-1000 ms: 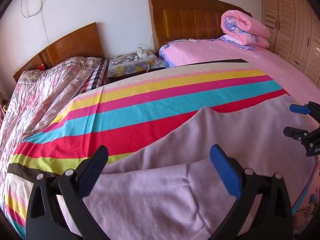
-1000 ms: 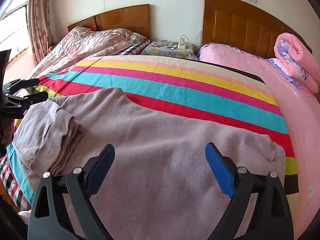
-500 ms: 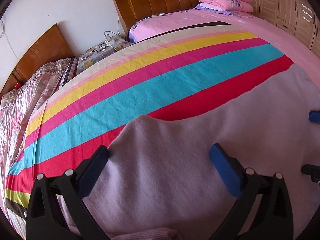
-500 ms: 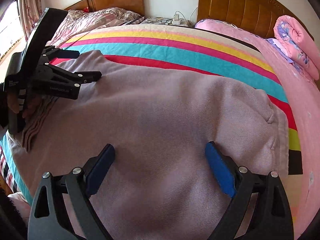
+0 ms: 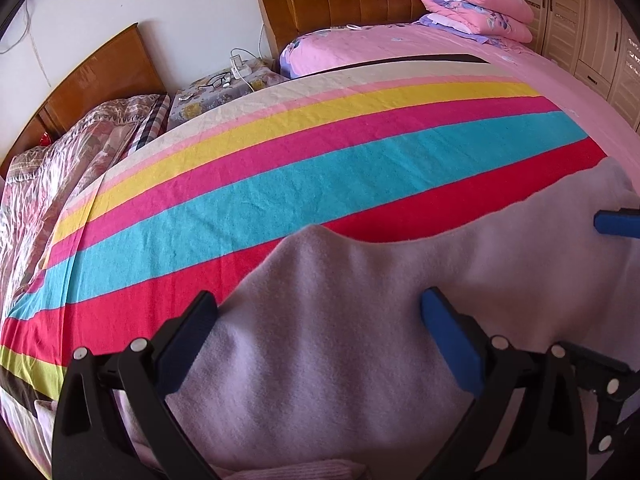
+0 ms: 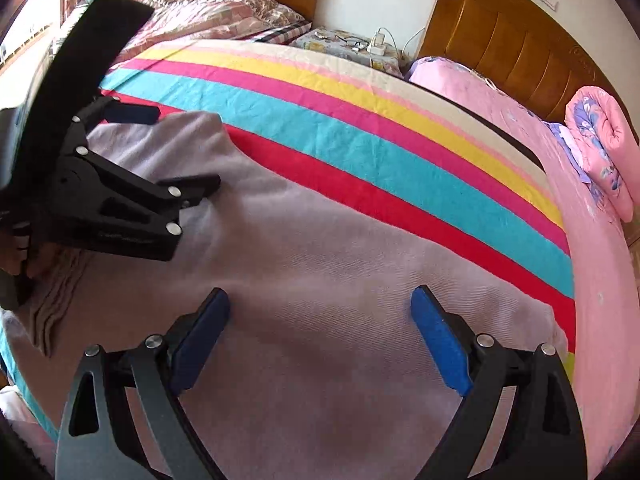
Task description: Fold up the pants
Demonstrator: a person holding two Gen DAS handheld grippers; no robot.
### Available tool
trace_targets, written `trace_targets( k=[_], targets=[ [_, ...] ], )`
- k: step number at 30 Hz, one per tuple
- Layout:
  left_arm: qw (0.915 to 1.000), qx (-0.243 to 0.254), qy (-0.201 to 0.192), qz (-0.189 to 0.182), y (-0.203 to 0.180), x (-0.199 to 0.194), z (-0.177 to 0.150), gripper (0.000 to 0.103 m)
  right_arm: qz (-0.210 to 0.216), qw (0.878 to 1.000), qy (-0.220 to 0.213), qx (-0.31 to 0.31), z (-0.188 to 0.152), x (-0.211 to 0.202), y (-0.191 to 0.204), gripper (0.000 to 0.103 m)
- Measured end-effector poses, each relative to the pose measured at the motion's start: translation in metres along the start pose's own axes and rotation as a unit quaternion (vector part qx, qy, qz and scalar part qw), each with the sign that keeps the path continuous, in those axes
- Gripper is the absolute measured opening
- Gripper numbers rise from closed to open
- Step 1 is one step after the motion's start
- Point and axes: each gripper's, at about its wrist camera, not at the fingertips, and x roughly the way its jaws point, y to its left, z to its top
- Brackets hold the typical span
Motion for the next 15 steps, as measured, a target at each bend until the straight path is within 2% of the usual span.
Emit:
trace_targets(
  k=[4,7,10,12,13,15],
  targets=[
    [0.9999,-0.010,0.005,-0.006,0.003,0.002,0.001,0.102,0.034,0.999,-0.001,0.042,-0.011,0.005,-0.015,0.092],
    [0.9999,-0.011,0.004,-0.004,0.003,0.001,0.000,0.102,0.005,0.999,-0.006,0.045,-0.017,-0.009,-0.010,0.092],
    [0.9999,-0.013,0.006,-0.007,0.003,0.001,0.000,0.102,0.024,0.998,-0.019,0.052,-0.029,-0.025,-0.004,0.092],
    [0.9998,-0.016,0.007,-0.009,0.004,0.001,0.000,0.102,0.014,0.999,-0.003,0.043,-0.041,-0.018,0.004,0.092],
    [0.9998,-0.016,0.007,-0.009,0.006,0.002,0.000,0.102,0.019,0.998,-0.015,0.053,-0.045,-0.018,0.003,0.093],
    [0.9998,-0.016,0.007,-0.008,0.006,0.001,0.000,0.102,0.022,0.998,-0.008,0.061,-0.049,-0.020,0.002,0.093]
  ],
)
